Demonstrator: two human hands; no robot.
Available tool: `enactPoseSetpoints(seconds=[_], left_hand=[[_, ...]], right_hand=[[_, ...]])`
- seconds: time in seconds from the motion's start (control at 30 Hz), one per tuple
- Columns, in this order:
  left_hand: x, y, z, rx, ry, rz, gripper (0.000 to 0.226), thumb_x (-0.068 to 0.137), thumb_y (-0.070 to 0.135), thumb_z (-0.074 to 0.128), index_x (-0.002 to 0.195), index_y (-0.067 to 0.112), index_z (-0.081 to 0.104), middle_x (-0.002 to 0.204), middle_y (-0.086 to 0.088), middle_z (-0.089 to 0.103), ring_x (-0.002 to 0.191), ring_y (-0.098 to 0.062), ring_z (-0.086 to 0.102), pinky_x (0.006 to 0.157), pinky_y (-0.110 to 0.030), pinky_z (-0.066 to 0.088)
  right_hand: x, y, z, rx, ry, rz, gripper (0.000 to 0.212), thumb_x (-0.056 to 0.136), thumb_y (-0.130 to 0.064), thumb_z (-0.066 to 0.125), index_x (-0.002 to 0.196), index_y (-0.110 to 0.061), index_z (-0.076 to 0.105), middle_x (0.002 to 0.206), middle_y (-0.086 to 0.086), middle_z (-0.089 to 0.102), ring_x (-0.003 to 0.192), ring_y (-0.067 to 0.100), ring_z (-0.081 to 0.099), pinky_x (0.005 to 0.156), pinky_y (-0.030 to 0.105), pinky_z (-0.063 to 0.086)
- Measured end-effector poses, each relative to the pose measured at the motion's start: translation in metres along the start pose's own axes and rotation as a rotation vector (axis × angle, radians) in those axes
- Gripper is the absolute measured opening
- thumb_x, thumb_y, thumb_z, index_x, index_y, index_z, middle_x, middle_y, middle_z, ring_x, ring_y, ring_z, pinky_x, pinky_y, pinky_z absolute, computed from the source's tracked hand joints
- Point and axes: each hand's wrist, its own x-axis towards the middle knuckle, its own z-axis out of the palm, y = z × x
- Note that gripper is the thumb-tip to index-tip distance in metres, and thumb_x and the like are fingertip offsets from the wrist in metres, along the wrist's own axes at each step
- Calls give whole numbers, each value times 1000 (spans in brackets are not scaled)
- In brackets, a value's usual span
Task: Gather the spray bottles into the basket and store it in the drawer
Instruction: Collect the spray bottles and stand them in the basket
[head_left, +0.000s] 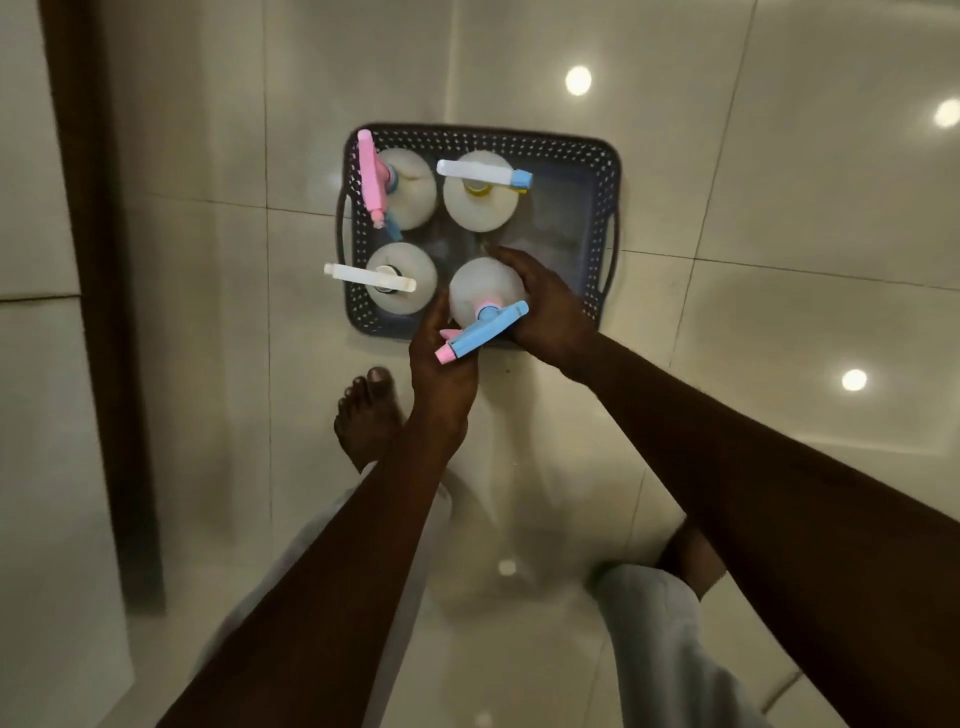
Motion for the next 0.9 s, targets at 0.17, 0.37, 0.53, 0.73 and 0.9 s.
enactPoseSetpoints(seconds=[0.17, 0.37, 0.53, 0.73, 0.9], left_hand=[[50, 0, 26, -173, 36, -39, 46, 103, 9, 63, 148, 7, 55, 118, -4, 71, 109, -16, 67, 93, -22, 56], [51, -89, -10, 324, 191, -391, 45, 113, 39, 36, 142, 11, 56, 148, -9, 59, 144, -26, 49, 122, -43, 35], [57, -13, 37, -334, 66, -214, 27, 102, 13, 62, 129, 15, 67, 126, -3, 74, 120, -18, 69, 109, -39, 54], [33, 7, 25, -364, 150, -136, 29, 96, -3, 62, 122, 6, 70, 109, -10, 72, 101, -23, 68, 93, -34, 56], [-11, 5, -10, -161, 126, -259, 41, 106, 18, 53, 146, 13, 57, 149, -13, 59, 135, -26, 57, 121, -43, 42]], right_hand=[[30, 1, 0, -27, -23, 13, 90, 77, -9, 92, 156, -10, 47, 157, 9, 53, 144, 25, 51, 120, 38, 44], [43, -2, 1, -25, -43, 33, 80, 78, 3, 86, 150, -7, 52, 149, 12, 58, 126, 15, 54, 92, 7, 50], [39, -7, 0, -73, -72, 34, 86, 78, -6, 91, 153, -10, 49, 154, 8, 55, 139, 21, 52, 106, 17, 43], [8, -19, -2, -101, -1, 70, 93, 77, -10, 93, 156, -7, 44, 157, 13, 52, 138, 21, 51, 112, 24, 42], [-58, -34, -16, -166, 108, 140, 80, 80, -9, 88, 151, -10, 52, 151, 10, 59, 125, 21, 61, 106, 37, 54]])
